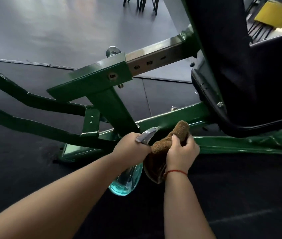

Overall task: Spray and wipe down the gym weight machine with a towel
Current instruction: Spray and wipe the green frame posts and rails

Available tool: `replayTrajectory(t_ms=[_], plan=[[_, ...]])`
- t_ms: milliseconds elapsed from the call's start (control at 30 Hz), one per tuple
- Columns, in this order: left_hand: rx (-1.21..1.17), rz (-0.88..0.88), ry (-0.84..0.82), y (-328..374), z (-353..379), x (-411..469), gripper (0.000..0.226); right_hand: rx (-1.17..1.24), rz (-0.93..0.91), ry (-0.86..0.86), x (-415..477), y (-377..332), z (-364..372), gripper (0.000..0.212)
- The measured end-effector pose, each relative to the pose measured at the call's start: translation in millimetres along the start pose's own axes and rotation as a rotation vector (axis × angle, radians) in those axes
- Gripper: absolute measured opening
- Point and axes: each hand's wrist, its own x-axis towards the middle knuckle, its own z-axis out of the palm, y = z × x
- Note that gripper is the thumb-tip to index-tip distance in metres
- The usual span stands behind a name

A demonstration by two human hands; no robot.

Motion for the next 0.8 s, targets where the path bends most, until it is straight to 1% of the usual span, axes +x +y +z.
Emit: replayTrajectory(t_ms=[33,67,100,133,200,233,267,333,433,500,533,600,700,733,800], plan=[[0.012,-0.043,-0.017,-2.8,5.8,6.1,0.018,-0.048,-0.030,0.011,1.6,-1.0,-3.2,0.042],[-0.020,-0.032,-0.028,-6.4,13.1,15.3,0.014,-0.083,-0.072,0.023,4.0,-0.6,-6.0,0.042],[-0.016,-0.028,-0.005,-7.3,14.1,19.2,0.009,-0.127,-0.110,0.017,3.7,-2.5,-8.2,0.043],[-0.034,-0.025,-0.022,-5.1,13.0,19.2,0.008,-0.179,-0.151,0.003,5.6,-0.8,-9.8,0.044],[-0.090,-0.027,-0.041,-5.3,14.8,26.7,0.021,-0.309,-0.241,-0.027,13.5,3.4,-17.3,0.046],[-0.100,-0.042,-0.053,-7.1,16.6,31.8,0.025,-0.381,-0.290,-0.032,19.2,2.7,-22.1,0.047],[-0.091,-0.045,-0.040,-4.7,14.7,32.2,0.024,-0.452,-0.346,-0.028,25.7,0.7,-26.1,0.048],[-0.062,-0.038,-0.029,-3.6,10.5,37.2,0.020,-0.564,-0.494,-0.048,38.2,-7.9,-29.6,0.052],[-0.053,-0.024,0.010,-0.4,-2.9,41.0,0.026,-0.697,-0.789,-0.083,60.2,-23.4,-16.7,0.057],[-0.021,0.004,0.026,1.5,-15.0,41.0,0.017,-0.842,-0.900,-0.055,82.4,-35.6,-3.6,0.060],[-0.015,0.014,0.021,3.0,-20.4,38.6,0.013,-0.951,-0.902,-0.042,94.1,-39.5,1.5,0.060],[-0.009,0.035,-0.001,5.2,-28.8,33.2,0.010,-1.172,-0.810,-0.065,108.5,-37.7,12.4,0.056],[-0.011,0.043,-0.026,2.3,-38.0,28.9,0.011,-1.362,-0.685,-0.082,97.1,-27.0,34.7,0.053],[-0.023,0.031,-0.027,0.6,-42.1,26.9,0.012,-1.391,-0.684,-0.114,87.6,-25.7,43.1,0.054],[-0.041,0.028,-0.016,-2.0,-50.0,26.6,0.012,-1.423,-0.762,-0.234,68.2,-23.0,56.2,0.055]])
